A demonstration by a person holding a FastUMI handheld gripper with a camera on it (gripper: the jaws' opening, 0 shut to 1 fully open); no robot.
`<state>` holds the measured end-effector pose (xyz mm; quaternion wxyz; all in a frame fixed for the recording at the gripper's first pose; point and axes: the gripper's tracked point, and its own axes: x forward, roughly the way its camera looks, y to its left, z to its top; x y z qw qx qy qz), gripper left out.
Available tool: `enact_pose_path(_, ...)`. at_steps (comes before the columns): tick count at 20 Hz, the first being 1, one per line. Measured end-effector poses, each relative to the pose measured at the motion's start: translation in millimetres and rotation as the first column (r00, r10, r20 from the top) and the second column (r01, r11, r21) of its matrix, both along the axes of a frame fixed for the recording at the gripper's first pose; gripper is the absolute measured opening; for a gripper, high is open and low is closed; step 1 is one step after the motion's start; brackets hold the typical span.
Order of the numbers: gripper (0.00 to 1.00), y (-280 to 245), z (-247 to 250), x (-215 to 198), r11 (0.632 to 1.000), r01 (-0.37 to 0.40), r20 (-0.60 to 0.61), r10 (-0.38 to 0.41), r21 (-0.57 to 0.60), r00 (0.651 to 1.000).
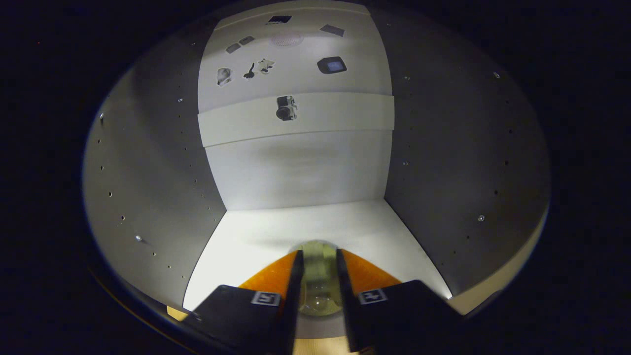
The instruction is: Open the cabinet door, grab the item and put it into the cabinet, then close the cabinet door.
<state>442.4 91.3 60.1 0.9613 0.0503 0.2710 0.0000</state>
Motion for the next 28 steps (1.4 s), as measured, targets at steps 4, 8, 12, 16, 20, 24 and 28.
enact_pose_path(4,1.0,-1,18,-3,1.0,-0.008,0.056,0.009,-0.016,0.998)
enact_pose_path(8,1.0,-7,58,-18,1.0,-0.01,0.16,0.014,-0.025,0.987)
enact_pose_path(12,0.99,-15,123,-55,1.0,-0.007,0.315,0.013,-0.018,0.949)
enact_pose_path(16,0.99,-31,188,-113,0.999,0.02,0.465,0.005,-0.049,0.885)
enact_pose_path(20,0.99,-42,223,-175,0.999,0.023,0.516,0.004,-0.045,0.857)
enact_pose_path(24,0.99,-51,246,-239,0.999,0.004,0.546,0.017,-0.037,0.838)
enact_pose_path(28,0.99,-63,254,-304,0.999,-0.013,0.544,0.033,-0.042,0.839)
